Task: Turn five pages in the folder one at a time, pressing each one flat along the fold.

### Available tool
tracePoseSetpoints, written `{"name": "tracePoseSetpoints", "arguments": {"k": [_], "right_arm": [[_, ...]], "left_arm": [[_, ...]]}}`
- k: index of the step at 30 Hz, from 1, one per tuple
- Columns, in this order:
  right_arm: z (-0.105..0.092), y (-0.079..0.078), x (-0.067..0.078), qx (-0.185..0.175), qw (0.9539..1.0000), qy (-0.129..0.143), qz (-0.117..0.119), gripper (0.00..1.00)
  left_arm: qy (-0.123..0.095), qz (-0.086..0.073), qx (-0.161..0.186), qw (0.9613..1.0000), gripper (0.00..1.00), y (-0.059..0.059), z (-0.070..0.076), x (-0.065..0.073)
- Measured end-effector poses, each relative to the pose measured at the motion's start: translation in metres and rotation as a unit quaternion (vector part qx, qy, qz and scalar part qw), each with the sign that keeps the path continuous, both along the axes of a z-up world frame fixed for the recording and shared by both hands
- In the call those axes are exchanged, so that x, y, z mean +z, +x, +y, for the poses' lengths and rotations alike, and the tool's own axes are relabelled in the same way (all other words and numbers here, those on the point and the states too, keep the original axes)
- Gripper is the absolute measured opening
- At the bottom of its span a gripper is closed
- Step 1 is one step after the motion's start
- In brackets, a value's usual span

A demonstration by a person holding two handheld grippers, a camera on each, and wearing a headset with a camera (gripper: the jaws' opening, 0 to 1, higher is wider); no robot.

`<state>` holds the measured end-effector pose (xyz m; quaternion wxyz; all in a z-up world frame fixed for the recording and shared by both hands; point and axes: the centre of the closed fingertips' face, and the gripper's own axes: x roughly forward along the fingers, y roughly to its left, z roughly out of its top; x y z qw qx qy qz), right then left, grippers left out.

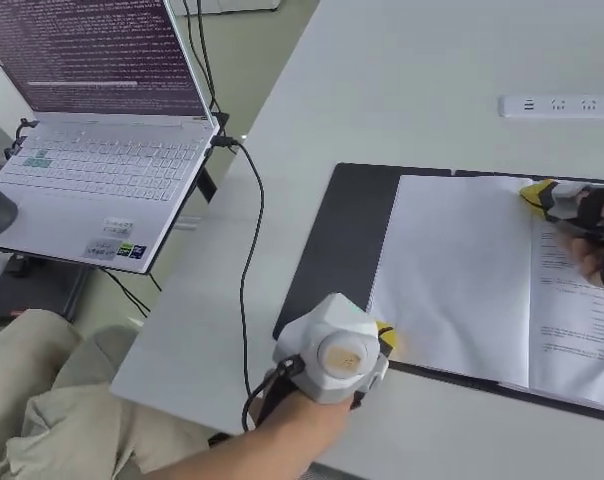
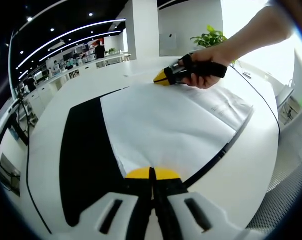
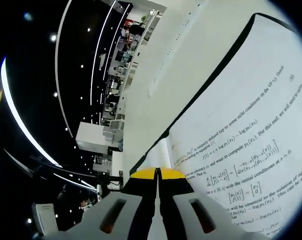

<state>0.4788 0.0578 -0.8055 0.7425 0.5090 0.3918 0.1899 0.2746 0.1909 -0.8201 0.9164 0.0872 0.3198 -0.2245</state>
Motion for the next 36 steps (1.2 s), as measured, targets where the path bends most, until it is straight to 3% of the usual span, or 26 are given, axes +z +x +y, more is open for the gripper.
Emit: {"name": "tracePoseSetpoints", "arguments": {"k": [5, 17, 24, 36], "right_arm": [[0.004, -0.026, 0.002, 0.026, 0.9993, 0.025, 0.009, 0.00], [0.006, -0.088, 0.004, 0.079, 0.9950, 0.058, 0.019, 0.00], [0.008, -0.114, 0.001, 0.108, 0.9925, 0.054, 0.017, 0.00], [0.017, -0.173, 0.000, 0.146, 0.9872, 0.054, 0.031, 0.00]], "left_arm": [[0.000, 0.001, -0.001, 1.0000, 0.00, 0.000, 0.000, 0.000], [0.002, 0.003, 0.001, 1.0000, 0.00, -0.001, 0.000, 0.001], [-0.001, 0.003, 0.004, 1.0000, 0.00, -0.001, 0.000, 0.002], [0.001, 0.000, 0.001, 1.0000, 0.00, -0.001, 0.001, 0.001]]}}
